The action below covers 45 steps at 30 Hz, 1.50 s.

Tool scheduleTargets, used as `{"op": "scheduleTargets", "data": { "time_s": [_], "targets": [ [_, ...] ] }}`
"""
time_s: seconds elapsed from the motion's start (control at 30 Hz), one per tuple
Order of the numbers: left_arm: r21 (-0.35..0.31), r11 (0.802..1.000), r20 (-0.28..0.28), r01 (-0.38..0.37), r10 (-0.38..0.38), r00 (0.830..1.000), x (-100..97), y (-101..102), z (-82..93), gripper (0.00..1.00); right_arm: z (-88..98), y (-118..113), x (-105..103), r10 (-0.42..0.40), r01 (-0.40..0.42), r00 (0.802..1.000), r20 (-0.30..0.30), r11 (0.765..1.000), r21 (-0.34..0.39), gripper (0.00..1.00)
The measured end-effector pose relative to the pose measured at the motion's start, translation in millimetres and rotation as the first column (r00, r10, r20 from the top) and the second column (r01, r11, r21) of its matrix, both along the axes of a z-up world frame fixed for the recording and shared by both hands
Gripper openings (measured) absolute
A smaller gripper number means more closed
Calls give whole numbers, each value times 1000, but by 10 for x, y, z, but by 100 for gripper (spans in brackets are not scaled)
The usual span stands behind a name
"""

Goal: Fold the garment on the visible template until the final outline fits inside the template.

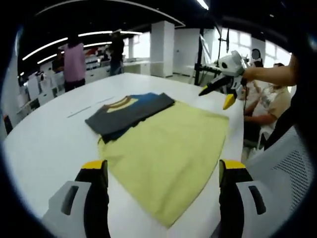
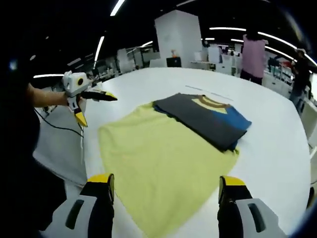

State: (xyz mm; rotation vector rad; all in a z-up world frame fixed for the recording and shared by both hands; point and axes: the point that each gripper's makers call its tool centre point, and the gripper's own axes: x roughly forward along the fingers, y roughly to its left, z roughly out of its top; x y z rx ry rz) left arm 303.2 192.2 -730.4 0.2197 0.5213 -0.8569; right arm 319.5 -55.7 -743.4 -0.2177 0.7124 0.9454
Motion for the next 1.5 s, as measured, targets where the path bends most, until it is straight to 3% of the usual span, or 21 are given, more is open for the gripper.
{"op": "scheduleTargets", "data": {
  "time_s": [0.17,0.63,0.8,0.9,1.03,1.33,1.5],
  "targets": [
    [55,996,-28,64,-63,998,-136,-9,-133,81,-80,-16,-162,30,-31,999,-15,999,-39,81],
    [143,985,-79,96,-86,993,-287,93,-433,66,-325,-52,-483,117,-123,992,-45,983,-137,64],
    [176,977,-88,118,-104,991,-332,118,-491,52,-417,-140,-521,142,-147,989,-40,967,-208,54],
    [200,970,-85,135,-120,989,-358,126,-515,49,-452,-182,-542,152,-156,988,-38,959,-235,48],
    [212,965,-104,157,-137,985,-408,125,-560,41,-473,-221,-552,149,-154,988,-38,956,-251,45],
    [288,937,-114,197,-171,979,-461,171,-679,35,-535,-304,-564,166,-171,985,-42,940,-296,39],
    [275,941,-123,198,-170,978,-474,177,-680,32,-546,-332,-535,187,-188,982,-32,928,-322,35]
  ]
}}
